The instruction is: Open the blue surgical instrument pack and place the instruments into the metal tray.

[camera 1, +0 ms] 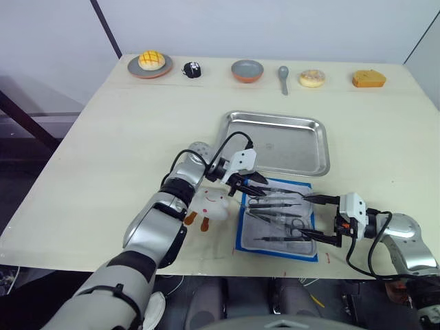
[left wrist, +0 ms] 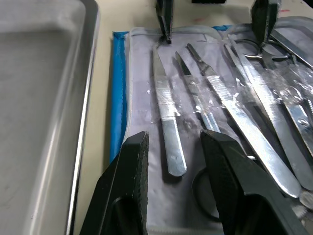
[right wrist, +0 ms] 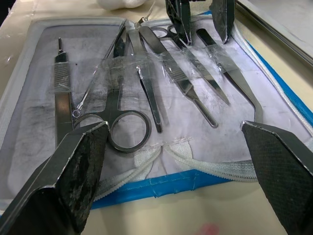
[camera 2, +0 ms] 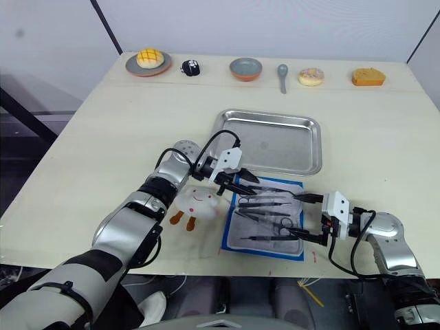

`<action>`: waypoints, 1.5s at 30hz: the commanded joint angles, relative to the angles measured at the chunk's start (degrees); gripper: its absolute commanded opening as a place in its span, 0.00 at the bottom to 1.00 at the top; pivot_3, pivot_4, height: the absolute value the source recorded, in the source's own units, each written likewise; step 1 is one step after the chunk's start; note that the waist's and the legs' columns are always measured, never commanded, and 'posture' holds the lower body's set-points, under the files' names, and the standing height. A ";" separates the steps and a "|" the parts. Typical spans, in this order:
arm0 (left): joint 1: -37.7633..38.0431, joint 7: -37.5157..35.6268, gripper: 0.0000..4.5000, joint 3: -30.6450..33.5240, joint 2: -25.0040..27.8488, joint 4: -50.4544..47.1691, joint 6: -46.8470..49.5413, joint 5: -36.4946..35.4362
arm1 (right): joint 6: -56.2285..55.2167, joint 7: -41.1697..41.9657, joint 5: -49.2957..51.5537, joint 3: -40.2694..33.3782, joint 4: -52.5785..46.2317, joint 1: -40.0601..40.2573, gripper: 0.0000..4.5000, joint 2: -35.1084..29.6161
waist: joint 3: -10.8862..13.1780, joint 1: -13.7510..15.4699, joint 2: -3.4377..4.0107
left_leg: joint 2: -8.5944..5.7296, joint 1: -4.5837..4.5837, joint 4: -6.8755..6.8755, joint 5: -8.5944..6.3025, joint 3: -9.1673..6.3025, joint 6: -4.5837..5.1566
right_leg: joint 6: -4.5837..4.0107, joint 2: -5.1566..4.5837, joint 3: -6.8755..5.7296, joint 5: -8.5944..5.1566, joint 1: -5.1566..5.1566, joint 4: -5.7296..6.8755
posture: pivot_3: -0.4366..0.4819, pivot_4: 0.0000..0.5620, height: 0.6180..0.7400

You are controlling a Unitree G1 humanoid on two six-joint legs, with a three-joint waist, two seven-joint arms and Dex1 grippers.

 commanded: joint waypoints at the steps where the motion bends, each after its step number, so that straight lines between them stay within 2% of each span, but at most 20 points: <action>1: -1.00 -0.48 0.40 -0.42 0.08 0.63 -1.28 2.21 | 0.41 -0.33 -2.84 1.74 2.29 1.75 1.00 -0.14 | -0.01 0.00 0.00 | 0.00 0.00 0.00 0.00 0.00 0.00 | 0.00 0.00 0.00 0.00 0.00 0.00 | 0.48 0.27 0.94; 4: -0.78 -0.12 0.23 -1.00 -0.07 1.02 -1.83 3.67 | 0.15 -0.26 -2.90 1.81 2.47 1.77 1.00 -0.16 | -0.02 -0.01 -0.01 | 0.00 0.00 0.00 0.00 0.00 0.00 | 0.00 0.00 0.00 0.00 0.00 0.00 | 0.48 0.27 0.94; 7: -0.68 -0.02 0.01 -0.85 -0.27 1.06 -1.90 4.18 | -0.04 -0.24 -2.96 1.92 2.53 1.88 1.00 -0.12 | -0.06 -0.11 -0.06 | 0.00 0.01 0.00 0.00 0.00 0.00 | 0.00 0.00 0.00 0.00 0.01 0.00 | 0.48 0.27 0.94; 15: -1.67 -1.35 0.01 -0.21 -0.70 -1.57 0.55 3.82 | 0.17 -0.22 -3.35 2.29 2.30 2.31 1.00 -0.31 | -0.09 -0.13 -0.10 | 0.00 0.01 0.00 0.00 -0.02 0.00 | 0.00 0.00 -0.02 0.00 0.02 0.00 | 0.48 0.27 0.94; 21: -1.95 -4.02 0.01 -2.00 0.71 -9.29 7.93 5.00 | 0.64 -0.20 -3.66 2.67 2.30 2.29 1.00 -0.38 | -0.08 -0.24 -0.10 | 0.00 0.00 -0.01 0.00 -0.03 0.00 | 0.00 0.00 -0.03 0.00 0.01 0.00 | 0.48 0.27 0.94; 30: 0.20 -2.54 0.01 -3.10 4.06 -20.04 15.77 5.87 | 3.10 -0.75 -4.13 3.63 2.07 1.83 1.00 -0.58 | -0.08 -0.61 -0.10 | 0.02 0.02 -0.02 0.00 -0.07 -0.01 | 0.00 0.01 0.01 0.00 0.01 0.02 | 0.48 0.27 0.94; 38: 0.48 -1.08 0.01 -3.05 4.97 -21.29 17.10 5.80 | 3.69 -0.79 -4.15 3.72 1.93 1.69 1.00 -0.80 | -0.09 -0.60 -0.10 | 0.02 0.03 -0.01 0.00 -0.07 0.00 | 0.00 0.01 0.02 0.00 0.01 0.02 | 0.48 0.27 0.94; 45: -0.77 -2.91 0.01 -2.71 5.30 -24.95 18.80 4.38 | 4.02 -0.85 -4.29 4.05 2.01 1.41 1.00 -0.58 | -0.09 -0.59 -0.10 | 0.02 0.03 -0.01 0.00 -0.06 0.00 | 0.00 0.01 0.02 0.00 0.01 0.03 | 0.48 0.27 0.94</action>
